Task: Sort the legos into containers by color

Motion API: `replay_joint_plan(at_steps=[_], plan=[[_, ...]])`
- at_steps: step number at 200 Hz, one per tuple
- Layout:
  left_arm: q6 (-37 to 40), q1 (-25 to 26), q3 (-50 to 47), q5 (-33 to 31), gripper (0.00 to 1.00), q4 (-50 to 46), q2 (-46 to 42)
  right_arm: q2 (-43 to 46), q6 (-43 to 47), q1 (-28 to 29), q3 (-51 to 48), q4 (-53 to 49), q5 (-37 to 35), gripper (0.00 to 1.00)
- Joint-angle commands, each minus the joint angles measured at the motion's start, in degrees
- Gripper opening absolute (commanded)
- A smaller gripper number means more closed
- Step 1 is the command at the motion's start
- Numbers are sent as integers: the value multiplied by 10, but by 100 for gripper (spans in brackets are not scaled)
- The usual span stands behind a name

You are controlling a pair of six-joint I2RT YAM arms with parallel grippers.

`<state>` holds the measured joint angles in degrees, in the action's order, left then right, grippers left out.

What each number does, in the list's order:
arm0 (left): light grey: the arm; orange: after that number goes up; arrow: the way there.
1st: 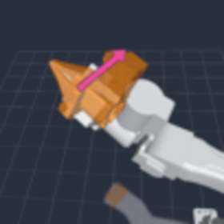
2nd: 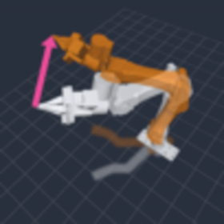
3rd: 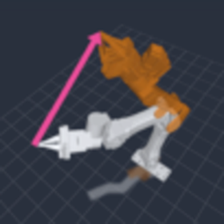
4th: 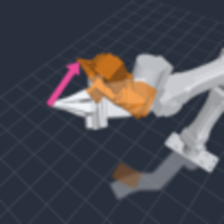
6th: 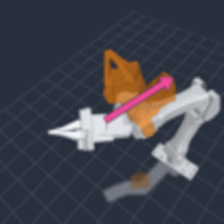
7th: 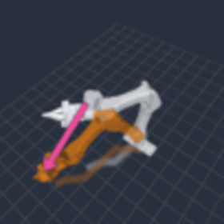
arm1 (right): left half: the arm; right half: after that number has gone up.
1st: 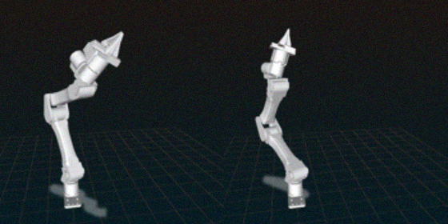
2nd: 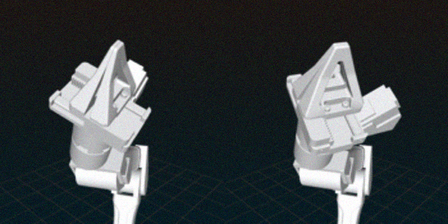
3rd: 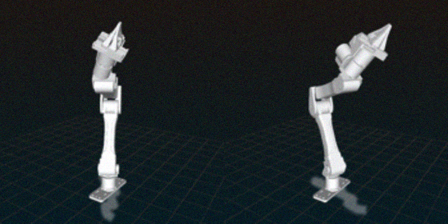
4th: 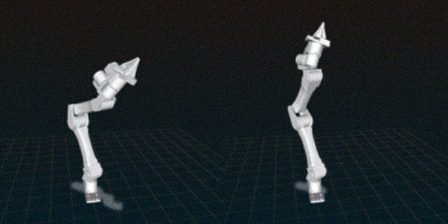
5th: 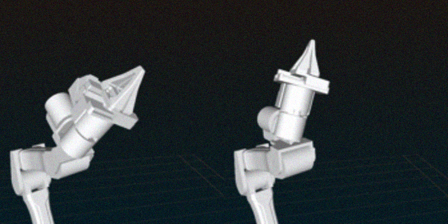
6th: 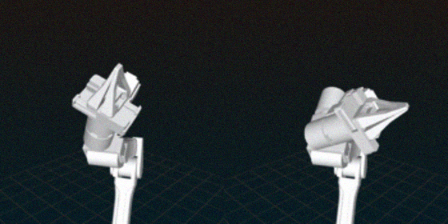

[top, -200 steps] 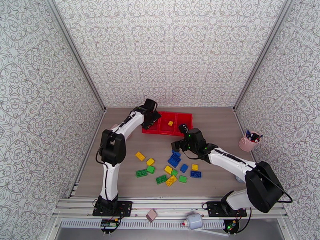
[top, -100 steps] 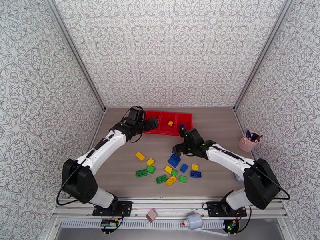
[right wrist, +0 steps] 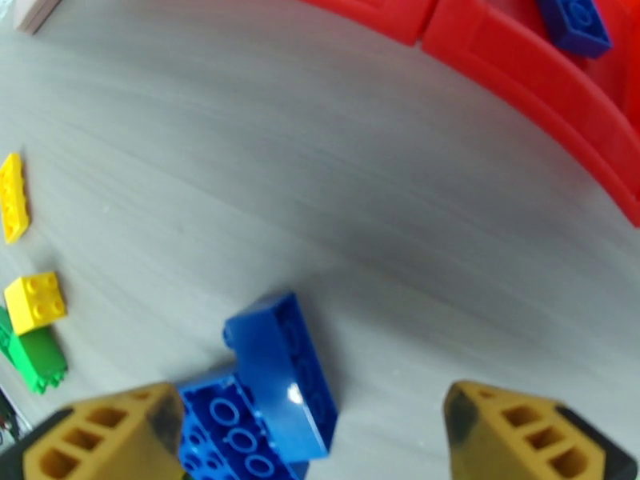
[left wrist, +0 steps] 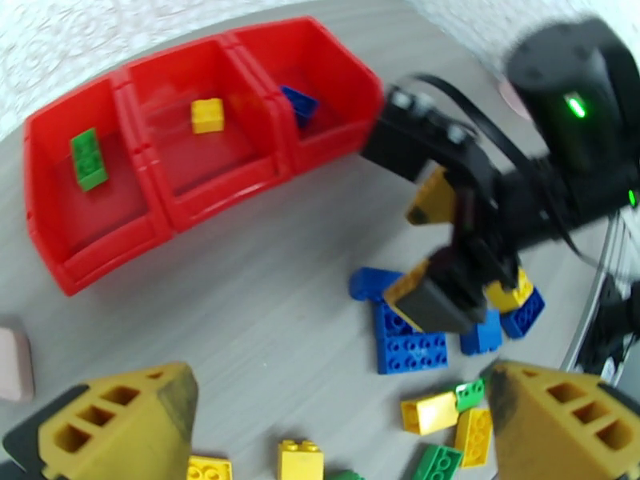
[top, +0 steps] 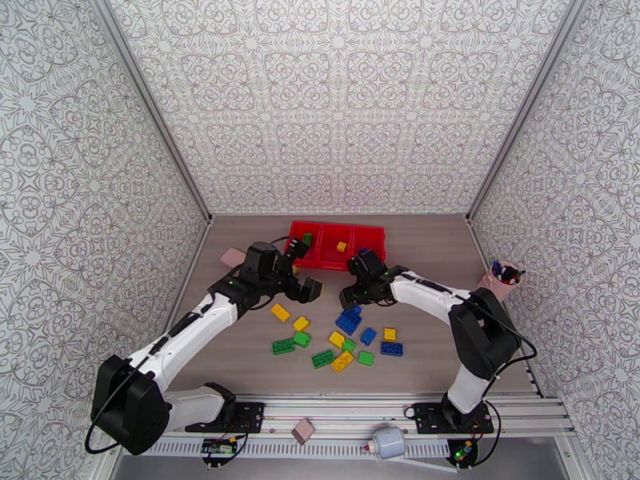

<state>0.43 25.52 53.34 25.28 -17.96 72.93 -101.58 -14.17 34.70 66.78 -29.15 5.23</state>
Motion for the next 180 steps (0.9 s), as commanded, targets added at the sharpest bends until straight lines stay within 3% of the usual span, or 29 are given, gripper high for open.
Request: replay_joint_plan(at_steps=[1, 35, 93, 137, 180], plan=[[92, 1, -40, 71, 100, 64, -21, -19, -3, 5, 28, -11, 16, 82], [111, 7, -95, 128, 100, 150, -38, -42, -14, 15, 41, -16, 20, 75], [145, -11, -116, 165, 100, 192, -48, -77, -31, 16, 62, -19, 32, 59], [242, 6, -129, 126, 100, 144, -57, -85, -32, 16, 64, -22, 24, 51], [230, 21, -129, 127, 100, 151, -54, -88, -30, 16, 67, -33, 22, 40]])
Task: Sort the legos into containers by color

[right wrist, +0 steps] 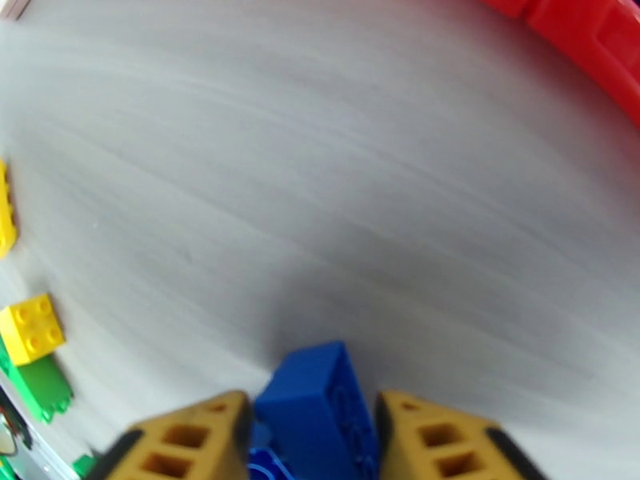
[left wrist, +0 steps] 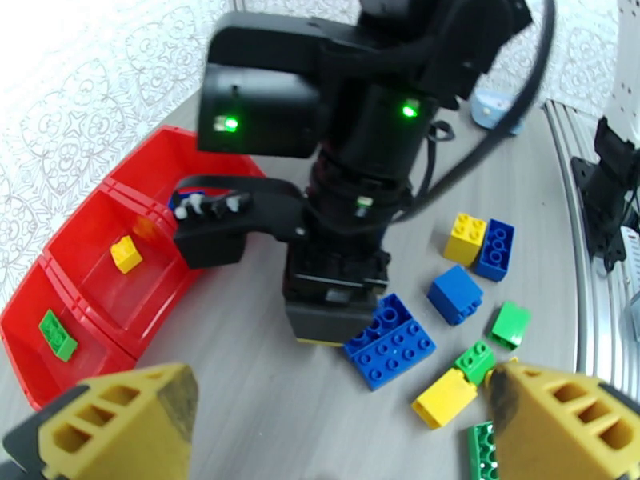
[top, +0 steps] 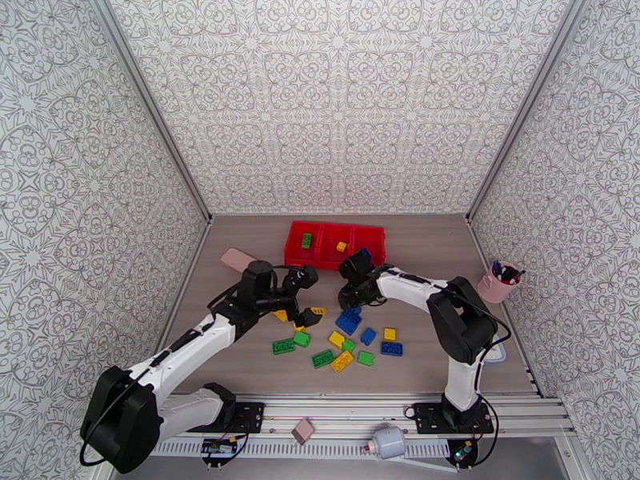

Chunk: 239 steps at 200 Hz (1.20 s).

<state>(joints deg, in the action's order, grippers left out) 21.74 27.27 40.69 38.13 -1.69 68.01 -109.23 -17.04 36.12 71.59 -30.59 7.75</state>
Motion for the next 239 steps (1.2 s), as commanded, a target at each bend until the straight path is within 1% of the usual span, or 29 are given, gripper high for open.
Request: replay_joint_plan(at_steps=[1, 12, 61, 86, 101, 114, 136, 173, 197, 239], plan=[[17, 3, -2, -1, 100, -13, -5, -11, -1, 2, 19, -19, -3, 40], [18, 3, 1, 0, 99, -17, -8, -12, 1, 2, 25, -25, -9, 36], [20, 4, -8, 1, 100, -8, -21, 3, 11, 1, 33, -41, -47, 28], [-4, 3, -16, 2, 100, 19, -19, 21, 9, 0, 23, -32, -54, 23], [-21, 5, -25, -1, 100, 43, -17, 36, 7, 0, 14, -22, -60, 22], [-47, 7, -31, -28, 100, 71, -14, 59, -2, -4, 2, -5, -67, 22], [-69, 8, -40, -52, 100, 102, -14, 101, -13, -14, -16, 28, -87, 22], [-81, 13, -54, -83, 100, 134, -17, 138, -6, -37, -8, 70, -130, 22], [-82, 14, -55, -87, 100, 137, -16, 123, 11, -64, 24, 99, -123, 21], [-74, 17, -54, -87, 100, 130, -21, 40, 43, -110, 113, 112, -102, 21]])
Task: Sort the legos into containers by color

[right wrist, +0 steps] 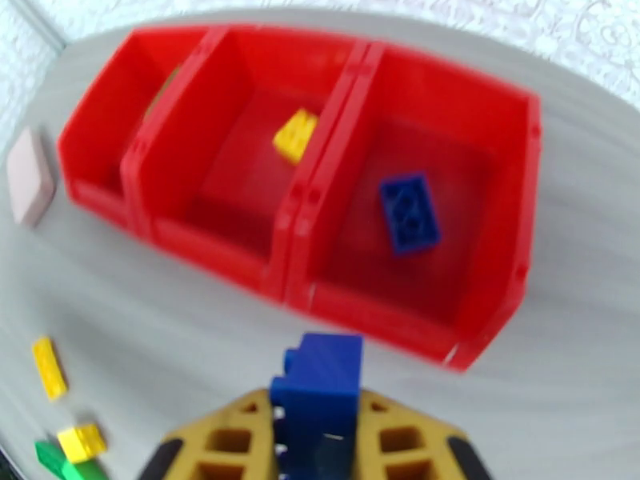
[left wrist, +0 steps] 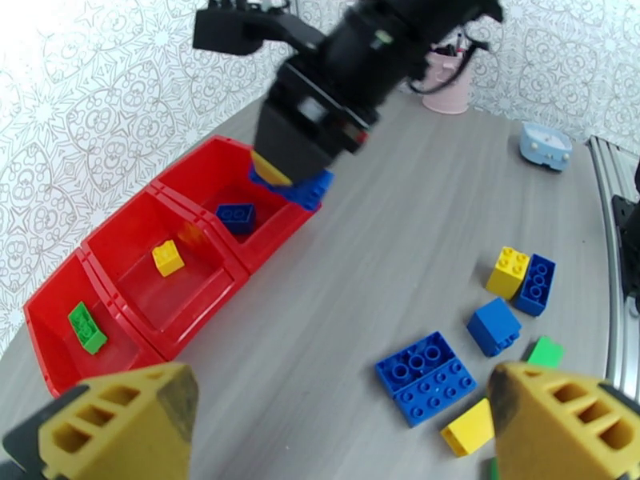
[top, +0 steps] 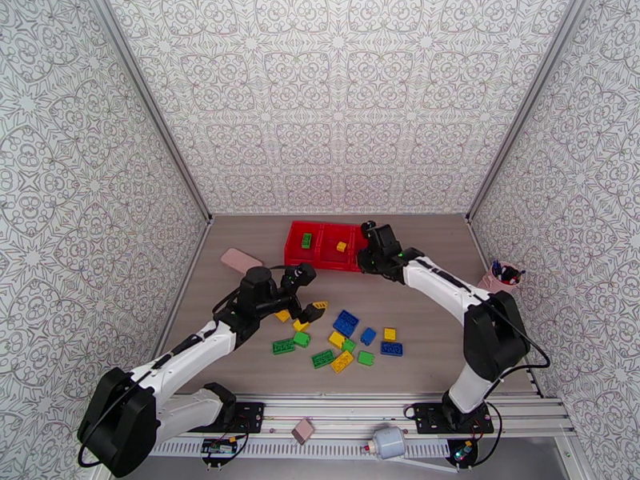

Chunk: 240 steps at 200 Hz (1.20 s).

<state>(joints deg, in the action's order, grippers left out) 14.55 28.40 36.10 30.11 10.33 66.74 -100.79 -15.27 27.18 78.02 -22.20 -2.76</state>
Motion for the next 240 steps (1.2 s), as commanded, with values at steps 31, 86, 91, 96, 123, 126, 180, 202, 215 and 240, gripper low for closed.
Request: replay_joint_plan(at_steps=[31, 86, 91, 96, 123, 126, 180, 202, 215, 240], plan=[[3, 6, -8, -8, 100, 5, -11, -116, 38, -49, 112, 30, 10, 21], [-7, 4, -7, -14, 100, 9, -4, -195, 12, -74, 187, 26, 29, 31], [-6, 5, -7, -16, 100, 6, -4, -191, 14, -74, 187, 25, 29, 36], [-5, 4, -5, -16, 100, 4, -4, -185, 16, -73, 186, 23, 29, 41], [23, -7, 0, 14, 100, -18, -8, -127, 34, -73, 142, 25, 38, 62], [31, -8, 1, 22, 100, -26, -10, -120, 37, -73, 134, 26, 40, 64], [81, -20, 16, 96, 100, -82, -15, 37, 74, -60, -48, 37, 86, 83], [90, -20, 23, 107, 100, -96, -9, 82, 97, -38, -111, 20, 99, 89], [102, -23, 27, 111, 100, -113, -8, 99, 106, -19, -138, 5, 107, 91], [110, -35, 34, 113, 100, -127, -7, 129, 109, 21, -184, -24, 129, 94]])
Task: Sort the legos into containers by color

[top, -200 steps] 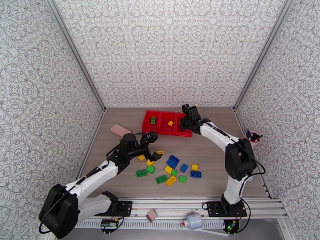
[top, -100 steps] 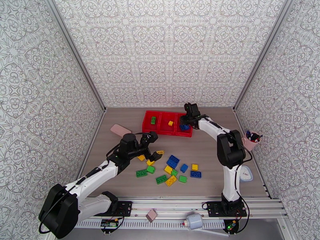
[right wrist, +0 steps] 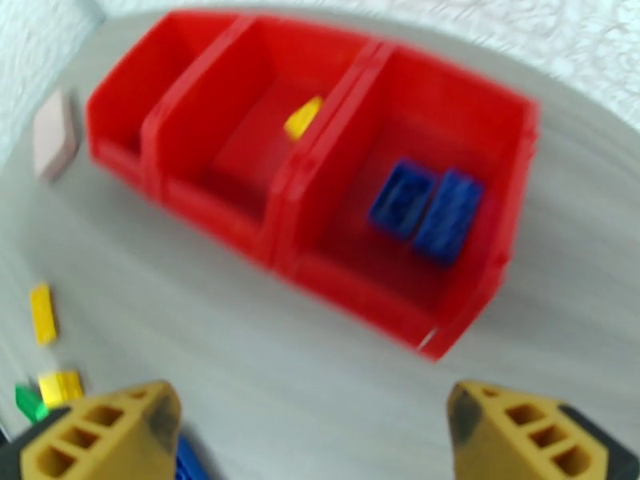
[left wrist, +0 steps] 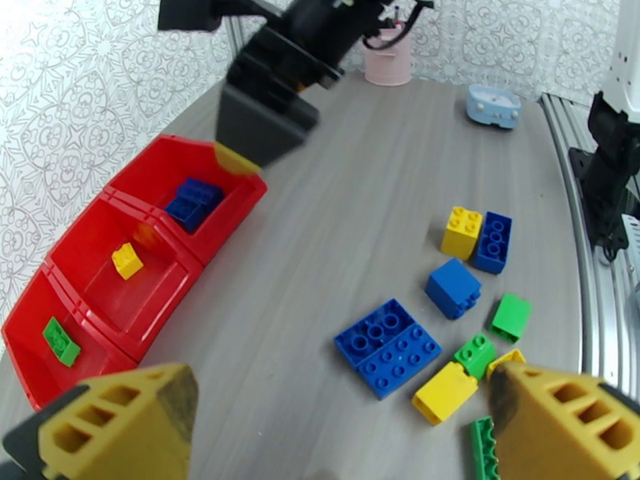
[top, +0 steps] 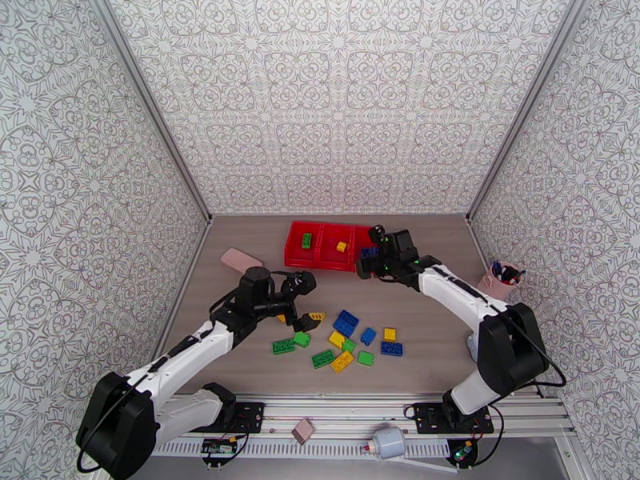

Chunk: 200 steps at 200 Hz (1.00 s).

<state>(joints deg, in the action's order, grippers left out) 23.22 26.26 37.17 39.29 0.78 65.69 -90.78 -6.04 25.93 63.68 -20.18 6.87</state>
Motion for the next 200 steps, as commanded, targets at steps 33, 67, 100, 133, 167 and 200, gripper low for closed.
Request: replay_joint_plan(at_steps=[33, 67, 100, 133, 167, 200], plan=[[34, -21, 22, 36, 100, -33, 4, 66, 13, 97, -103, -91, 33, 97], [41, -20, 23, 46, 100, -36, 5, 73, 74, 123, -104, -190, 10, 98], [41, -20, 25, 58, 100, -38, 5, 40, 177, 132, -73, -271, -21, 97], [34, -20, 31, 74, 100, -39, 11, 10, 210, 135, -54, -281, -37, 93], [30, -16, 35, 75, 100, -42, 9, -23, 208, 135, -41, -282, -17, 88], [27, -9, 33, 70, 100, -40, 1, -48, 177, 135, -31, -268, 0, 81]])
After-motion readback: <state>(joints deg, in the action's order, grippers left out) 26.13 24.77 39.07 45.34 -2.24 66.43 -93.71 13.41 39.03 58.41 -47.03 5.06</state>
